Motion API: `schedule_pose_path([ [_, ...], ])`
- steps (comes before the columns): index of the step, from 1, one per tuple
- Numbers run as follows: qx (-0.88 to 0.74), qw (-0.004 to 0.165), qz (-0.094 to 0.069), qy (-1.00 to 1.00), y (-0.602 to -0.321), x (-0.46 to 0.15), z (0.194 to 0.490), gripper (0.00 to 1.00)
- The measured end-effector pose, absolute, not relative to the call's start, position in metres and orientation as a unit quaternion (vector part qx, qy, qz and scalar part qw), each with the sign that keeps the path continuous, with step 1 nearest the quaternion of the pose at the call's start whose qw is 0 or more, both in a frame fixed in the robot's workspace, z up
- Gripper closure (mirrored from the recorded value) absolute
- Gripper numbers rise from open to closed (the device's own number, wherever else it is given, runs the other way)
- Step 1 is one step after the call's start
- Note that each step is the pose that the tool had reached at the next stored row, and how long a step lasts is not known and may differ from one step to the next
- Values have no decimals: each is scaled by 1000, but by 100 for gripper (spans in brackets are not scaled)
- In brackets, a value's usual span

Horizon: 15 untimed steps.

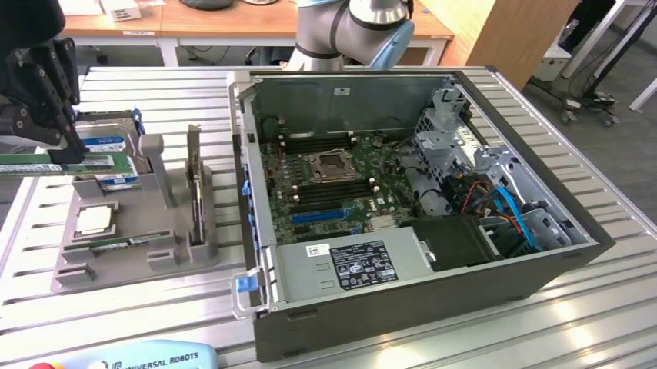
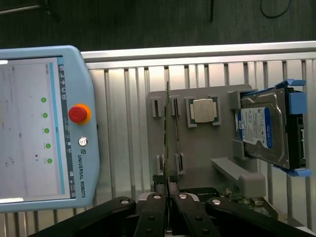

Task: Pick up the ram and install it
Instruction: 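Pick up the ram and move it above insertion slot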

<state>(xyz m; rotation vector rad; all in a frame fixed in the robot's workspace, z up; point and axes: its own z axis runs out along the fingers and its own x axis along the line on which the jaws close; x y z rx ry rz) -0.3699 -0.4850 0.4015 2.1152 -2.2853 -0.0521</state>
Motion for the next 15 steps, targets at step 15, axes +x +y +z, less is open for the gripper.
schedule_pose_path([
  [15, 679, 14, -17, -734, -485, -365, 402, 89],
])
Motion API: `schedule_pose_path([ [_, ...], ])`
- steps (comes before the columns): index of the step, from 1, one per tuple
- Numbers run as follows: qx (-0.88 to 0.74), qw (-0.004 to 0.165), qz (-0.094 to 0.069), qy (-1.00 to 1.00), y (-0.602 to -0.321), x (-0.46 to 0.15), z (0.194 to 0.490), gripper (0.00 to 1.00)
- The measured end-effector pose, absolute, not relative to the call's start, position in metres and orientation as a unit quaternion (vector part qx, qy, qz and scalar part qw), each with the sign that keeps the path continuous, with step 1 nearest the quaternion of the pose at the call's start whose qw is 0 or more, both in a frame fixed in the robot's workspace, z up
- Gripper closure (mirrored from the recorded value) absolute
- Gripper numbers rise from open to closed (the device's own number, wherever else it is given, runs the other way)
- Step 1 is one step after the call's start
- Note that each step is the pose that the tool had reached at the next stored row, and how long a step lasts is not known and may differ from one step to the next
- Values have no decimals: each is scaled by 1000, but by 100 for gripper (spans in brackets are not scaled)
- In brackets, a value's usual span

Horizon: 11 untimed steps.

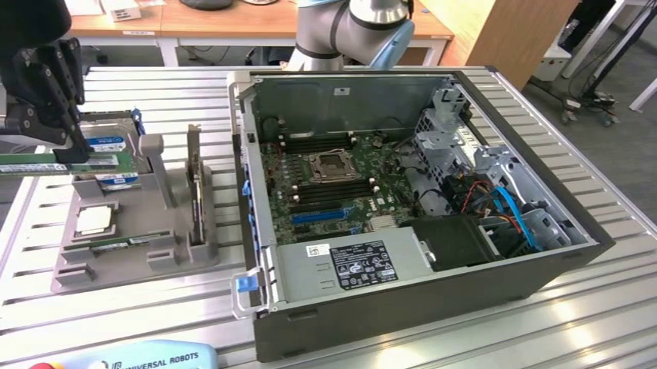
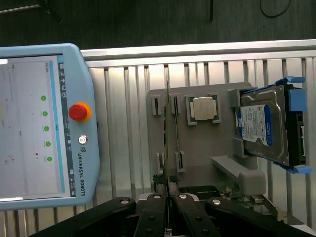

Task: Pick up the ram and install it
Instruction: 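Pick up the ram and move it above insertion slot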

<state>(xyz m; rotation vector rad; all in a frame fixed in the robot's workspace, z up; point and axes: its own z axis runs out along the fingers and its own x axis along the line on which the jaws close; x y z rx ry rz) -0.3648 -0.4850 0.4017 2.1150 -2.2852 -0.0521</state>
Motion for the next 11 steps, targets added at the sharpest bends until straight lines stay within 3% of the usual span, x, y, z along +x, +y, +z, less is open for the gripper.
schedule_pose_path([
  [11, 679, 14, -17, -734, -485, -349, 402, 89],
])
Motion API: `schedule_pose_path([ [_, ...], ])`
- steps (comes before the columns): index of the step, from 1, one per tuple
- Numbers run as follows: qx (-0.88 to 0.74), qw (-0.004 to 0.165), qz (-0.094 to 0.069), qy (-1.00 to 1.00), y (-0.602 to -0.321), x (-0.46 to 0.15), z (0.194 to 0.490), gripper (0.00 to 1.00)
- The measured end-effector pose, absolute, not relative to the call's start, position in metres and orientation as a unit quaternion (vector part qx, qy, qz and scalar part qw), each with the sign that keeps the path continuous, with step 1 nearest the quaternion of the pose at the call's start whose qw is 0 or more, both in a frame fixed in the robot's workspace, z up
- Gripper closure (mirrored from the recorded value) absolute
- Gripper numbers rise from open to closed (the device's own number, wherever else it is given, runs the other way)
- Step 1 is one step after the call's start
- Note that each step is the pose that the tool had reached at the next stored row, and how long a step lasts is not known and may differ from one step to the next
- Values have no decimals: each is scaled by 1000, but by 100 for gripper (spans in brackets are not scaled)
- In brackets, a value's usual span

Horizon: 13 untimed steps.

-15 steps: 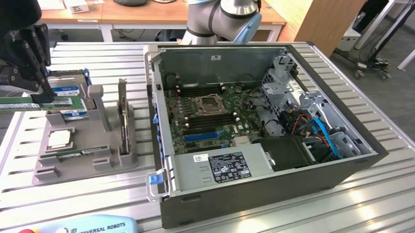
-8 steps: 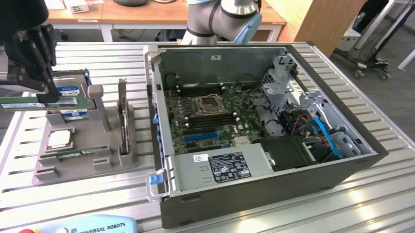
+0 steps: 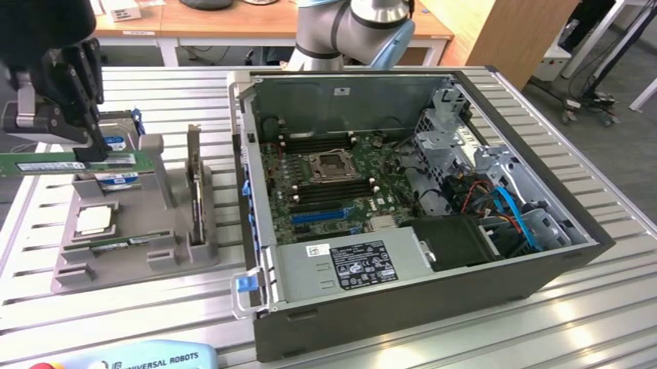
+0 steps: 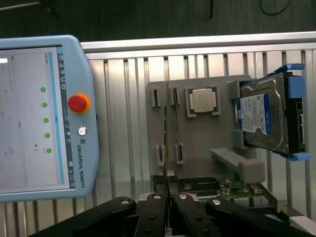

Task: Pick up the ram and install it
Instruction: 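Pick up the ram and move it above insertion slot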

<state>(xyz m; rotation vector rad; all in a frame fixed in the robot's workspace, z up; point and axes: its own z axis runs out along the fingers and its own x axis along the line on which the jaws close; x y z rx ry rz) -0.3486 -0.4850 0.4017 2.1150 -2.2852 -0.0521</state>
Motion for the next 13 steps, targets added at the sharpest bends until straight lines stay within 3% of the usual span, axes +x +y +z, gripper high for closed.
schedule_pose_path([
  [13, 679, 14, -17, -734, -485, -324, 402, 89],
])
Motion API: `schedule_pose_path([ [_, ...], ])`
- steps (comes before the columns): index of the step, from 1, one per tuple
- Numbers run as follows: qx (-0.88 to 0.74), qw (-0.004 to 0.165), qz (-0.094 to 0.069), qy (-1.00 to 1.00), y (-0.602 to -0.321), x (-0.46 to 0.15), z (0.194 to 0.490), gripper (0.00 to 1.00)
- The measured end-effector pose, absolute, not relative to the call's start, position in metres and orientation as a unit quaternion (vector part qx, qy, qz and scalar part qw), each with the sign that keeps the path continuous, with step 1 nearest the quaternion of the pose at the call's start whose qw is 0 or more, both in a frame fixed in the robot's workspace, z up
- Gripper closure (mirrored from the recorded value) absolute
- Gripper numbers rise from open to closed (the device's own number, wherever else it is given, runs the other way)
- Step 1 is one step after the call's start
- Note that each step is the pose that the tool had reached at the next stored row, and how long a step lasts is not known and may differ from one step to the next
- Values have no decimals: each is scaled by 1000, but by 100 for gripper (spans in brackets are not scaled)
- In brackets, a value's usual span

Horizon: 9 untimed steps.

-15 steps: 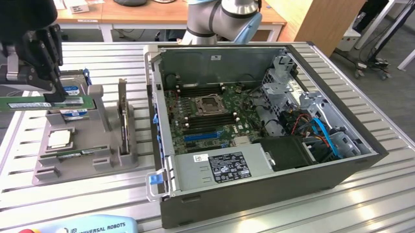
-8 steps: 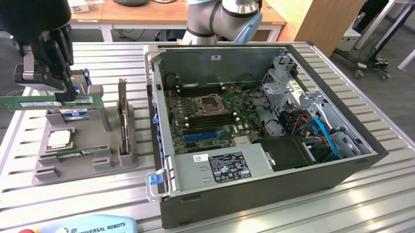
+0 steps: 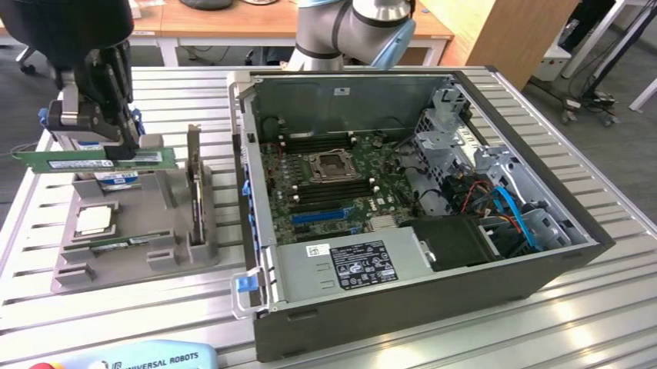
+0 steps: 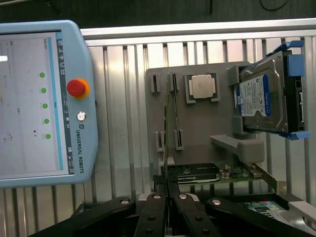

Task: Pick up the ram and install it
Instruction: 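Pick up the ram and move it above insertion slot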

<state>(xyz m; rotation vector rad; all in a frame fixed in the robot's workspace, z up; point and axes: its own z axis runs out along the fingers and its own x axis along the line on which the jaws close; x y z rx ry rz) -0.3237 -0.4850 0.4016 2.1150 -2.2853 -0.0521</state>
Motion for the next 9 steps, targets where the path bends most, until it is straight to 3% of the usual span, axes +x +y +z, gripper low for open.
schedule_pose_path([
  [9, 679, 14, -17, -734, -485, -307, 402, 89],
])
